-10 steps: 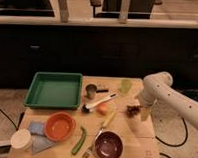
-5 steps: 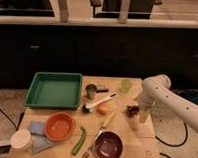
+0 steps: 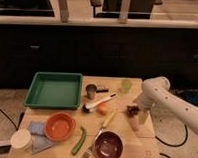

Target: Place grapes in red bowl

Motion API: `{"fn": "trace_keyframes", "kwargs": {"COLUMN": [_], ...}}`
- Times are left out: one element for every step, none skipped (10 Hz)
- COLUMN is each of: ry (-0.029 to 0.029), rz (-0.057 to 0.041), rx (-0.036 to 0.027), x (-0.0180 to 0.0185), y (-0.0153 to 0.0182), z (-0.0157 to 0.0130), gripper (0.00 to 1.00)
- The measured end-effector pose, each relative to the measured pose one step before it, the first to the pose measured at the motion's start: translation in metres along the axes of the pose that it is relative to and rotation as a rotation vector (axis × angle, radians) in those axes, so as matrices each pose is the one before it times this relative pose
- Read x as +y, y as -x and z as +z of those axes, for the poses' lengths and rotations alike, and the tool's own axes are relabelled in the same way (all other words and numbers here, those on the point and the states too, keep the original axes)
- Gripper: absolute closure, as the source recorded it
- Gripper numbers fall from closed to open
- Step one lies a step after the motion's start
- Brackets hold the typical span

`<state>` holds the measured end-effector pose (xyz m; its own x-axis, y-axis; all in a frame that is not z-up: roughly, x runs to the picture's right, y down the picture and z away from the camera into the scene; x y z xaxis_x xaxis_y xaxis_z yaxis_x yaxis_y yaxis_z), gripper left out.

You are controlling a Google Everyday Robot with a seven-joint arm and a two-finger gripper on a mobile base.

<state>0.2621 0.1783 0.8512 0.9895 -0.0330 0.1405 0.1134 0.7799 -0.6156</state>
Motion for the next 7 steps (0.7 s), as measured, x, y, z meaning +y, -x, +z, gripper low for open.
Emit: {"fn": "trace_keyframes", "kwargs": {"ry": [0.00292, 0.00068, 0.00358, 0.00307, 0.0022, 0.00241, 0.00124], "rz": [0.00115, 0.00264, 0.00258, 0.00115, 0.00088, 0.00192, 0.00104], "rx": [-0.00383, -0.00373, -0.00485, -0.00296, -0.00226, -0.00274, -0.00351], "x": [0.00049, -0.00001, 0.00023, 0.00013, 0.00033, 0.00043, -0.00037], "y": [-0.00002, -0.00024, 0.00016, 0.00065, 0.00028, 0.00018, 0.00082], "z": [0.00202, 0.00108, 0.00263, 0.0011, 0.00078, 0.00069, 0.00106], "gripper": [0.2, 0.2, 0.2, 0.2, 0.2, 0.2, 0.2]}}
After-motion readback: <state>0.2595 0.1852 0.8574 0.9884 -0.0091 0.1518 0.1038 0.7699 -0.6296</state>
